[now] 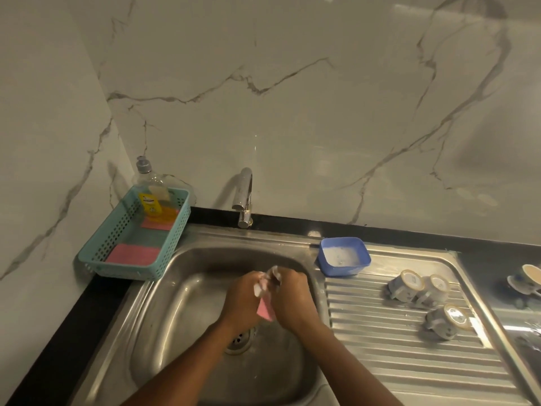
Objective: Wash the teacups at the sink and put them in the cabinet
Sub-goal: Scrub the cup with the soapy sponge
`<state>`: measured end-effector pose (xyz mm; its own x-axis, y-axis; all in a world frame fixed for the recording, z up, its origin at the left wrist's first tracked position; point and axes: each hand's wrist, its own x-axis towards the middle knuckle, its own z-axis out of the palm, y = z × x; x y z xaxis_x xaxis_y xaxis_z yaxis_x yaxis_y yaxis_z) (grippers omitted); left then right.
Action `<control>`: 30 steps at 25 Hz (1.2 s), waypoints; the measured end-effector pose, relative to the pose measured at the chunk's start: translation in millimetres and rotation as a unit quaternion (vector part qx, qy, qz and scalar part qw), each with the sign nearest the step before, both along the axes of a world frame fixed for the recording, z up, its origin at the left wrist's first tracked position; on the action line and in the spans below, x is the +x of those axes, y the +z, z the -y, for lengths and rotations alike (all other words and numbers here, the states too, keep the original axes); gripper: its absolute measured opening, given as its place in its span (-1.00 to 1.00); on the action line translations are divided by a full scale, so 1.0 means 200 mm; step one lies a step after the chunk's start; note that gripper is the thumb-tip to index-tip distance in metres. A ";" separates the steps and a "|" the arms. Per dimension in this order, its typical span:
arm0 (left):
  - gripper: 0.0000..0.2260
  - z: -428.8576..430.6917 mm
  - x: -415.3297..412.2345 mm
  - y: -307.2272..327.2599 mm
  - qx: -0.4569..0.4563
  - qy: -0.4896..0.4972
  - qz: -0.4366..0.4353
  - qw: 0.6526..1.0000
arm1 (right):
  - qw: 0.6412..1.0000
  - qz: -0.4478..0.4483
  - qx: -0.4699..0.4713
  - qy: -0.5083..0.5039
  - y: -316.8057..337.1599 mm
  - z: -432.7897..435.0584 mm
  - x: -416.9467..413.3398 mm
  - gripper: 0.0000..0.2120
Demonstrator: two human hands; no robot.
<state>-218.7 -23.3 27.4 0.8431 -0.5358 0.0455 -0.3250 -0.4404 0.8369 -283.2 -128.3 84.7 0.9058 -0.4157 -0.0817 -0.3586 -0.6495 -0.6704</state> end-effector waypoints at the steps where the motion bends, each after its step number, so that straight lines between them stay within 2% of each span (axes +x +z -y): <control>1: -0.84 0.01 -0.02 0.00 0.012 0.000 -0.014 1.000 | 0.999 0.023 0.020 -0.016 0.01 -0.02 0.02 -0.91; 3: -0.92 0.02 -0.04 0.01 -0.006 0.017 -0.052 0.998 | 0.995 0.031 0.068 -0.072 -0.03 0.03 0.05 -0.89; 6: -0.65 -0.02 0.00 0.04 -0.082 0.036 -0.136 0.987 | 0.987 -0.027 0.097 -0.124 -0.18 0.16 0.00 -0.89; 9: -0.69 -0.03 0.05 0.07 -0.124 0.040 -0.201 0.971 | 0.953 0.019 0.292 -0.076 -0.20 0.17 -0.05 -0.84; 10: -0.71 -0.03 0.05 0.08 -0.152 0.062 -0.221 0.961 | 0.946 0.035 0.318 -0.059 -0.17 0.12 -0.06 -0.85; 11: -0.73 -0.01 0.05 0.06 -0.187 0.102 -0.255 0.943 | 0.949 0.052 0.305 -0.060 -0.14 0.06 -0.07 -0.88; 12: -0.77 0.00 0.05 0.05 -0.222 0.143 -0.303 0.916 | 0.950 0.071 0.297 -0.073 -0.15 0.01 -0.08 -0.89; 14: -0.86 0.02 0.06 0.03 -0.279 0.192 -0.396 0.853 | 0.911 0.102 0.375 -0.135 -0.19 -0.09 -0.10 -0.85; 16: -0.81 0.04 0.07 0.04 -0.309 0.209 -0.440 0.817 | 0.858 0.110 0.448 -0.227 -0.22 -0.16 -0.10 -0.84; 18: -0.75 0.05 0.06 0.03 -0.292 0.224 -0.413 0.833 | 0.817 0.115 0.484 -0.291 -0.19 -0.16 -0.07 -0.83; 21: -0.70 0.05 0.04 0.00 -0.275 0.248 -0.362 0.855 | 0.751 0.096 0.588 -0.284 -0.11 -0.12 0.01 -0.78; 22: -0.69 0.05 0.03 -0.02 -0.283 0.247 -0.363 0.853 | 0.746 0.087 0.599 -0.277 -0.09 -0.12 0.02 -0.77; 23: -0.68 0.04 0.03 -0.03 -0.289 0.247 -0.369 0.848 | 0.762 0.080 0.584 -0.269 -0.09 -0.13 0.02 -0.76; 25: -0.67 0.04 0.04 -0.02 -0.293 0.258 -0.400 0.829 | 0.862 0.074 0.451 -0.221 -0.12 -0.19 -0.03 -0.76; 26: -0.63 0.04 0.06 -0.01 -0.301 0.268 -0.428 0.809 | 0.914 0.087 0.356 -0.175 -0.16 -0.21 -0.06 -0.76; 27: -0.59 0.05 0.08 -0.01 -0.312 0.276 -0.465 0.781 | 0.948 0.110 0.274 -0.116 -0.19 -0.22 -0.10 -0.77; 28: -0.56 0.05 0.09 0.00 -0.316 0.281 -0.497 0.757 | 0.968 0.121 0.213 -0.048 -0.21 -0.20 -0.13 -0.77; 30: -0.55 0.03 0.09 0.02 -0.296 0.277 -0.537 0.740 | 0.986 0.100 0.044 0.128 -0.21 -0.06 -0.11 -0.68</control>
<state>-200.4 -30.3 31.2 0.6455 -0.2489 -0.7221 0.7610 0.2899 0.5803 -305.7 -116.3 42.6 0.9816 -0.1710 0.0845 -0.0449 -0.6376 -0.7691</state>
